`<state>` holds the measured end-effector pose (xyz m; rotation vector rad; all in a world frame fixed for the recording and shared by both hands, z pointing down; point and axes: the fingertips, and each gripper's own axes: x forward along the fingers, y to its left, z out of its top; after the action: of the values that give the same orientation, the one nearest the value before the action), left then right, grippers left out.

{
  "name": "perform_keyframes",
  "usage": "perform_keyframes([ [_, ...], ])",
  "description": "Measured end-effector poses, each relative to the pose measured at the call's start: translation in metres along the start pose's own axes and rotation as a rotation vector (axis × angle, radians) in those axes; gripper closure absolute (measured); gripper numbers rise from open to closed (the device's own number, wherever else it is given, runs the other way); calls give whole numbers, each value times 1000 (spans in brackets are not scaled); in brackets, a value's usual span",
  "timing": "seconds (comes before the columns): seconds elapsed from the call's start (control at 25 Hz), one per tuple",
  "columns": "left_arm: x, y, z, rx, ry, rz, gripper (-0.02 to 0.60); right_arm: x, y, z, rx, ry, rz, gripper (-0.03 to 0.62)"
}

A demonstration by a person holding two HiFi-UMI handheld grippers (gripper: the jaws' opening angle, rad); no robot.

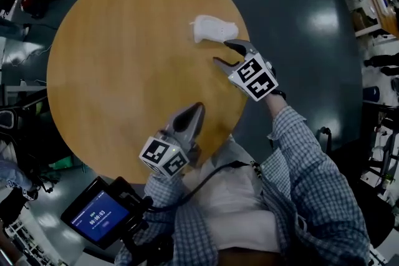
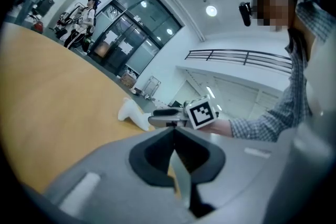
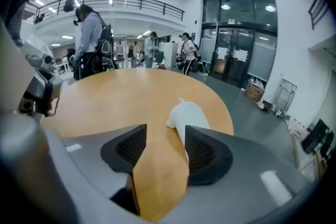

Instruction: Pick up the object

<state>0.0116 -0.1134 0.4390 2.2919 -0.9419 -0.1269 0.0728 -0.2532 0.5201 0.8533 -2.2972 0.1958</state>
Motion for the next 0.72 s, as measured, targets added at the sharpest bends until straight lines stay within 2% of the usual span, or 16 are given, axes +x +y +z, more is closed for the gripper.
perform_keyframes([
  [0.2, 10, 9, 1, -15, -14, 12, 583, 29, -30, 6, -185, 121, 38, 335],
  [0.4, 16, 21, 4, -38, -25, 35, 583, 61, -39, 5, -303, 223, 123, 246],
  [0.6, 26, 26, 8, -50, -6, 59, 583, 86, -38, -6, -354, 315, 214, 168],
  [0.72, 29, 27, 9, -63, -21, 61, 583, 95, -37, -14, -366, 364, 247, 164],
])
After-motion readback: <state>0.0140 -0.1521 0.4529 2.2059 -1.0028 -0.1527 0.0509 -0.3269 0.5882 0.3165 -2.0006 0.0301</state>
